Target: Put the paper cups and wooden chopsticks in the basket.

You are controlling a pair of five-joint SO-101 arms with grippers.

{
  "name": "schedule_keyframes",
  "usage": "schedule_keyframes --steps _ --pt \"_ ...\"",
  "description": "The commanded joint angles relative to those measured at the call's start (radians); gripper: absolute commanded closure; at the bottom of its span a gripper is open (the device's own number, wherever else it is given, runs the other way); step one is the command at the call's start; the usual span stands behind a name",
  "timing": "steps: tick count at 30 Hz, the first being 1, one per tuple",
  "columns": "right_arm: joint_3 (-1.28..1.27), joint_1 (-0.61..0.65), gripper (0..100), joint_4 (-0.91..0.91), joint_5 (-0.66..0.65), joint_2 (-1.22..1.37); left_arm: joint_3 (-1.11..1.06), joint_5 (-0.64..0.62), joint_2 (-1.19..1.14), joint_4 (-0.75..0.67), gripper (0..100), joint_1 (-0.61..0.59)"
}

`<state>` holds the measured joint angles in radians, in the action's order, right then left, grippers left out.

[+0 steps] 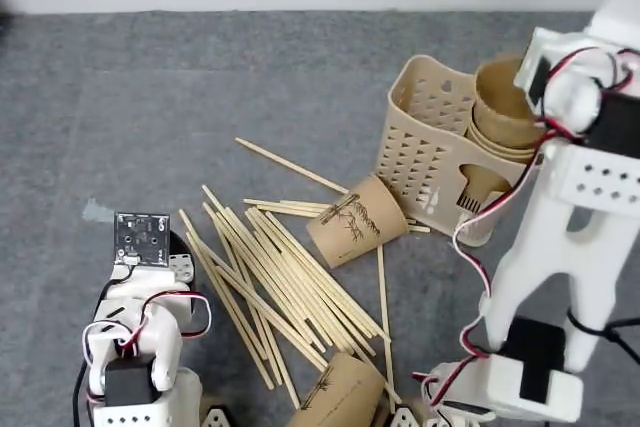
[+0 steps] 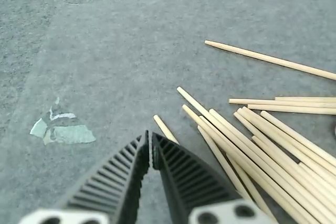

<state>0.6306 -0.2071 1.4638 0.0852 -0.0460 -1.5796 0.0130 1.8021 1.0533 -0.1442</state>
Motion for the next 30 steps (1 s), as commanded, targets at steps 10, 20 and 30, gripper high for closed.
schedule_keyframes --steps 10,20,30 --pt "0.043 0.047 79.0 0.265 0.002 -0.051 0.007 0.012 0.015 -0.020 99 -0.005" --pt "-0.222 0.242 81.4 0.331 0.006 -0.309 0.008 0.003 0.015 -0.017 99 0.005" --pt "-0.571 0.282 98.4 0.323 0.009 -0.435 0.005 0.003 0.015 -0.015 99 -0.003"
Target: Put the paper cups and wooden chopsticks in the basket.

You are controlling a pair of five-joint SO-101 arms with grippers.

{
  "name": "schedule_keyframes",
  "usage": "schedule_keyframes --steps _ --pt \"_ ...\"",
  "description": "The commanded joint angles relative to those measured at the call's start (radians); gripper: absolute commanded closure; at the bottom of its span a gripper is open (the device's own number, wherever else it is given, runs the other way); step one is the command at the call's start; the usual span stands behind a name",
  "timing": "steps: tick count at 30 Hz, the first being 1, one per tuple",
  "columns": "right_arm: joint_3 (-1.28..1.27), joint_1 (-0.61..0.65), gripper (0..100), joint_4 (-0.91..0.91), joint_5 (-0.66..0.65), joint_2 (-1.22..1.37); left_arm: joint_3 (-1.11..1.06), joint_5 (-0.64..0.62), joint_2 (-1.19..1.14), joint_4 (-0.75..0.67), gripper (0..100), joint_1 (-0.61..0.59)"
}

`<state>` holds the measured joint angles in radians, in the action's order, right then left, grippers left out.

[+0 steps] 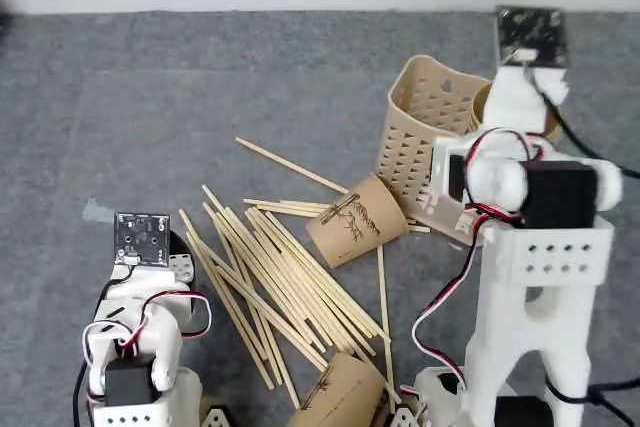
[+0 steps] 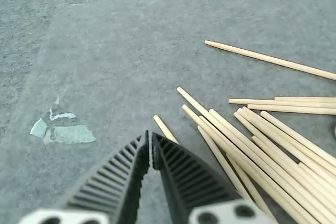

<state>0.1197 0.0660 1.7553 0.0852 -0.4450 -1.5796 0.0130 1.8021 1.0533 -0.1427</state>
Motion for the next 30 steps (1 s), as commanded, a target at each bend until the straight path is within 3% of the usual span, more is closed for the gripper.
schedule_keyframes --steps 1,7,13,18,23,30 --pt "-0.091 0.012 99.2 0.031 0.009 -0.033 -0.001 0.003 0.015 -0.015 99 -0.006" --pt "-0.221 0.125 98.9 0.031 0.011 -0.042 -0.005 0.009 0.015 -0.015 99 -0.017" --pt "-0.311 0.282 98.3 0.001 0.051 -0.033 0.022 0.009 0.015 -0.017 99 -0.158" --pt "-0.365 0.360 98.3 -0.082 0.064 -0.031 0.022 0.009 0.015 -0.018 99 -0.164" --pt "-0.359 0.441 98.3 0.033 0.051 -0.042 0.019 0.009 0.015 -0.021 99 -0.164" --pt "-0.394 0.432 98.2 0.027 -0.026 -0.033 0.019 0.009 0.015 -0.021 98 -0.163"
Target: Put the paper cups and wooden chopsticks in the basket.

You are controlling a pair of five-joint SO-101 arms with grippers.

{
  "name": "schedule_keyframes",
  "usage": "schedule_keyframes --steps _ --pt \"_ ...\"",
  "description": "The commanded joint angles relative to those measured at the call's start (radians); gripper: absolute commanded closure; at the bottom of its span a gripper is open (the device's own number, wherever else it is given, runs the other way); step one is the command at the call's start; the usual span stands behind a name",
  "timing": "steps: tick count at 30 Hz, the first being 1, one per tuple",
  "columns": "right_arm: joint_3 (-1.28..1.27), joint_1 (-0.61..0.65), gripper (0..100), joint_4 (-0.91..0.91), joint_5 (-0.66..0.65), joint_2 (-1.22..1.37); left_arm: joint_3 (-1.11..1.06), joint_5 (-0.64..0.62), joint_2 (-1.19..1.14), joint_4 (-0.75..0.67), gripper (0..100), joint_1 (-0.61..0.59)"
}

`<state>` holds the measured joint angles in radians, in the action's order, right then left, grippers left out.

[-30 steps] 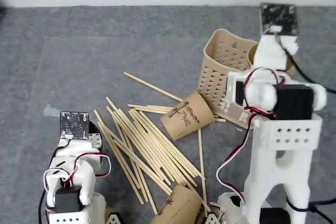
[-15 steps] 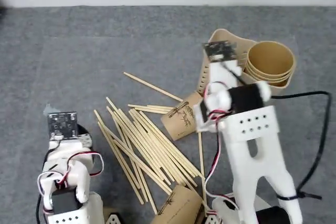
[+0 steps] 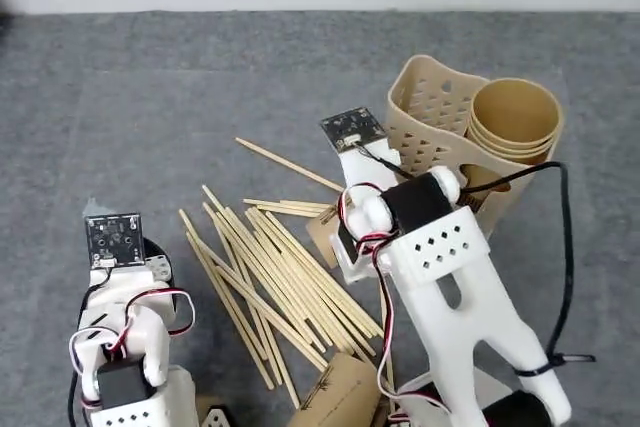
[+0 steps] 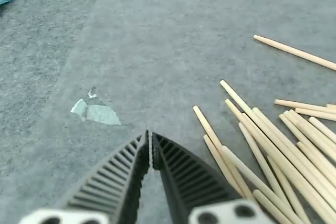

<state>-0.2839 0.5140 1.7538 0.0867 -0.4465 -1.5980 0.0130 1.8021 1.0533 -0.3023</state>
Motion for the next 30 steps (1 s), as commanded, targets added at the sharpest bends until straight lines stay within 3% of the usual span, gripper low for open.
schedule_keyframes --steps 1,4,10,25,30 --pt "0.009 -0.036 98.2 0.010 -0.028 -0.031 0.038 0.009 0.015 -0.021 98 -0.003" --pt "0.005 -0.113 97.5 -0.050 -0.044 -0.028 0.038 0.011 0.015 -0.021 98 -0.003" --pt "-0.003 -0.194 83.6 -0.088 -0.084 -0.028 0.038 0.011 0.015 -0.021 98 -0.003" --pt "-0.137 -0.200 83.1 -0.367 -0.160 0.013 0.038 0.011 0.015 -0.023 98 -0.003" --pt "-0.137 -0.274 83.2 -0.461 -0.160 0.137 0.036 0.011 0.015 -0.023 98 -0.003"
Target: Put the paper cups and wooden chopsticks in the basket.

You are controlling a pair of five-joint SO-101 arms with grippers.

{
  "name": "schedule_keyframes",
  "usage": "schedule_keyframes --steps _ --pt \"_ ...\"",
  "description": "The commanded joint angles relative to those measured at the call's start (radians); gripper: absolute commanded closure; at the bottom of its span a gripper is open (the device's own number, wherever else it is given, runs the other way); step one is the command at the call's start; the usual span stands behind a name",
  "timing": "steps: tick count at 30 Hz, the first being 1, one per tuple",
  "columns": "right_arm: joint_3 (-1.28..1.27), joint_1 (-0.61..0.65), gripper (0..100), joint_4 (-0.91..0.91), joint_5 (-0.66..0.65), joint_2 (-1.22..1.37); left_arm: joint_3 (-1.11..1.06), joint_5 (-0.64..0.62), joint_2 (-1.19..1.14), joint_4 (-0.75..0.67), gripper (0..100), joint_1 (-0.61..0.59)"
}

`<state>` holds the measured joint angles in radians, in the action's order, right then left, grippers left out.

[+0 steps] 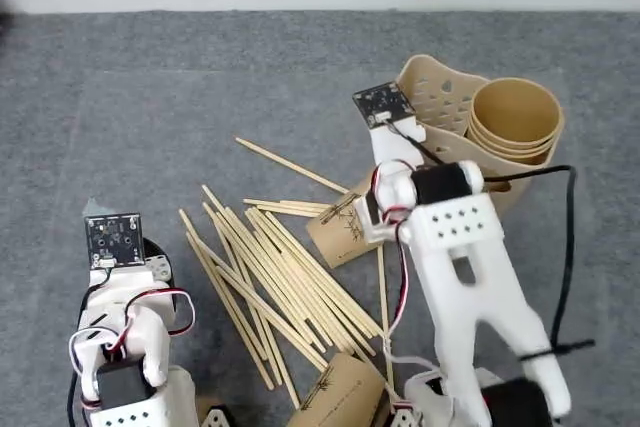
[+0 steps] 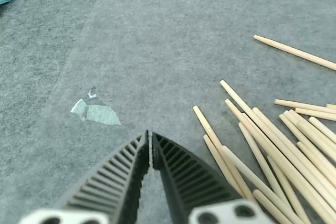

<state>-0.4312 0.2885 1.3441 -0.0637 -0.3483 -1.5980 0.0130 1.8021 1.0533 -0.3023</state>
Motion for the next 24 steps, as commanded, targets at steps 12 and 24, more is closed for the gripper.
schedule_keyframes --steps 12,24 --pt "0.008 0.028 83.3 -0.068 -0.035 0.108 0.036 0.011 0.015 -0.023 98 -0.002" --pt "0.121 0.239 83.4 0.091 0.023 0.099 0.036 0.011 0.015 -0.025 98 -0.002"
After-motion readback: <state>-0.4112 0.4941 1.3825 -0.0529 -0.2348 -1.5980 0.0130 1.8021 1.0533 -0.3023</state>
